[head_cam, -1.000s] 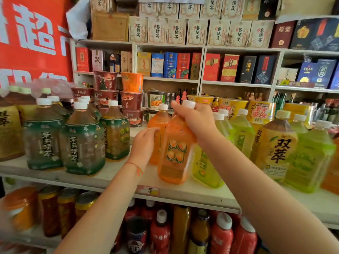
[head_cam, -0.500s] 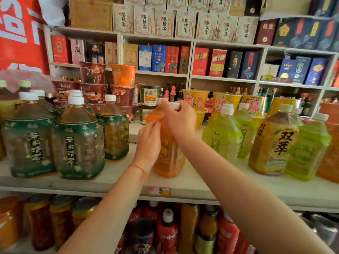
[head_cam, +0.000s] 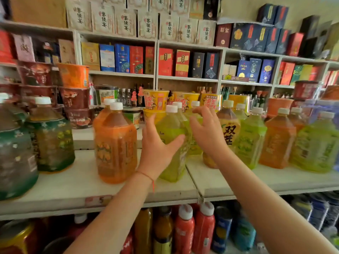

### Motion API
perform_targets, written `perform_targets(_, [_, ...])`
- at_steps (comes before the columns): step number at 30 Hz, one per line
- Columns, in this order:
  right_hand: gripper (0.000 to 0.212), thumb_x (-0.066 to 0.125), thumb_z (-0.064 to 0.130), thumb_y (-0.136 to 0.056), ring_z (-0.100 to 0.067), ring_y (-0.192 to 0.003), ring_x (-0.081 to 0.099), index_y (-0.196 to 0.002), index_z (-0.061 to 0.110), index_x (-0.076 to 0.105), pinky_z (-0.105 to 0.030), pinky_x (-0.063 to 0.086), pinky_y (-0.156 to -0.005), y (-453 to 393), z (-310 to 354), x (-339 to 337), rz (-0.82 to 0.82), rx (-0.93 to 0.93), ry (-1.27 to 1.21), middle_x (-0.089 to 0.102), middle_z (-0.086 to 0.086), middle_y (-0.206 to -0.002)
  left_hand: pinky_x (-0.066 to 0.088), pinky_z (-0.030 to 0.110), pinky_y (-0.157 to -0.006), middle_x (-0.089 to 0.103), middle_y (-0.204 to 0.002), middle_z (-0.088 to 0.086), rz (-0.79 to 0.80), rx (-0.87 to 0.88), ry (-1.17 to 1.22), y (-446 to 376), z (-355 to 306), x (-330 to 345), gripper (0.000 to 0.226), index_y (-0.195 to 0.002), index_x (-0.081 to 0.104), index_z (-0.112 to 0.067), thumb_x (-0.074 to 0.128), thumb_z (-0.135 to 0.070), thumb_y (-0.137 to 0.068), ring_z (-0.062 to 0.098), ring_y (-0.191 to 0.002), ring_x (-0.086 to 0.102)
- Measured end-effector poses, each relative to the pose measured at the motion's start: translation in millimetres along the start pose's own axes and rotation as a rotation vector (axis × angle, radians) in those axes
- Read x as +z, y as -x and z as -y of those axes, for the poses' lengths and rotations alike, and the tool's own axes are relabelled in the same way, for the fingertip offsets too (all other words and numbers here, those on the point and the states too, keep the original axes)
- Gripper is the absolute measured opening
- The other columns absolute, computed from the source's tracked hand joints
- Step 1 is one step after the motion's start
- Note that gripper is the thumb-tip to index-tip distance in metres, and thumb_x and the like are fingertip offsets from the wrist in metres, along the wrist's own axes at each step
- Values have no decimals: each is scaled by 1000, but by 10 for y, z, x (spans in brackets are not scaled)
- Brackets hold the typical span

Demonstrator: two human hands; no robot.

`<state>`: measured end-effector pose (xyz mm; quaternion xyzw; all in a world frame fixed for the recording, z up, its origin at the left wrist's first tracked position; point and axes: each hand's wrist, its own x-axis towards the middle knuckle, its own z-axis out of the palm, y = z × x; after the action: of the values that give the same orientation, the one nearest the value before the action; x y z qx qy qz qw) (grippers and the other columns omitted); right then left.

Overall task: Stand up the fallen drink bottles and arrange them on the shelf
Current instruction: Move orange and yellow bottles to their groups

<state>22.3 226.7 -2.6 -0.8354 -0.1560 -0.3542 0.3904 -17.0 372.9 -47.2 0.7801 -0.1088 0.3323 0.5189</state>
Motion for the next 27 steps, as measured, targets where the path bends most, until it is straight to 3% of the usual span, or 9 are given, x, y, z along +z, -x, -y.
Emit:
perform_targets(3, [32, 55, 13, -90, -27, -120, 49, -121, 6, 61, -39, 40, -103, 28, -253, -150, -215, -262, 184, 56, -11, -125, 50, 42, -100, 50, -135, -5, -57, -171, 59, -49, 53, 191, 88, -138, 33, -39, 81, -63, -69, 17, -121, 53])
perform_targets(6, [46, 55, 12, -90, -29, -127, 45, -135, 3, 50, -40, 38, -106, -161, -458, -392, -400, -150, 135, 51, -14, -134, 51, 39, -92, 50, -131, -6, -163, -194, 33, 1, 30, 338, 83, -129, 33, -45, 81, -68, -65, 17, -115, 55])
perform_targets(8, [50, 54, 20, -97, -22, -123, 49, -143, 6, 42, -36, 43, -101, -320, -592, -562, -242, 79, -11, 52, -4, -131, 52, 44, -97, 49, -132, -5, -227, -204, 10, 38, -19, 444, 93, -136, 35, -39, 78, -73, -60, 18, -118, 54])
perform_targets(10, [32, 54, 28, -100, -16, -97, 62, -127, 12, 53, -33, 52, -81, -427, -685, -636, -15, 224, -167, 63, 4, -109, 47, 46, -104, 45, -135, -6, -296, -210, -24, 78, -81, 531, 99, -144, 33, -33, 79, -68, -64, 19, -124, 50])
perform_targets(12, [14, 58, 34, -98, -18, -83, 63, -96, 20, 59, -34, 53, -70, -479, -748, -662, 36, 166, -129, 66, 0, -93, 43, 43, -108, 39, -136, -6, -329, -215, -65, 129, -169, 635, 101, -148, 29, -29, 80, -64, -68, 20, -130, 44])
perform_targets(14, [25, 62, 42, -94, -20, -77, 63, -78, 23, 60, -40, 54, -70, -536, -822, -697, 22, 91, -88, 67, -1, -83, 41, 42, -108, 37, -142, -2, -321, -212, -100, 168, -240, 731, 106, -151, 25, -28, 80, -65, -68, 21, -133, 41])
perform_targets(17, [30, 67, 46, -89, -14, -75, 69, -76, 18, 72, -35, 57, -69, -534, -836, -809, 90, 88, -211, 73, 6, -73, 43, 41, -106, 37, -147, 2, -294, -211, -150, 192, -329, 876, 111, -151, 23, -31, 82, -66, -65, 21, -132, 41])
perform_targets(24, [33, 66, 36, -95, 5, -60, 63, -63, 27, 65, -10, 44, -54, -287, -889, -989, 117, -84, -367, 68, 23, -61, 43, 53, -109, 38, -147, 3, -397, -215, -211, 237, -450, 1228, 105, -149, 26, -34, 80, -68, -66, 24, -134, 41])
perform_targets(27, [33, 67, 41, -93, -1, -62, 68, -69, 19, 70, -20, 53, -58, -307, -889, -1201, 149, -48, -467, 71, 16, -63, 42, 51, -110, 36, -149, 4, -412, -220, -227, 239, -440, 1305, 102, -151, 23, -33, 77, -67, -71, 26, -136, 39])
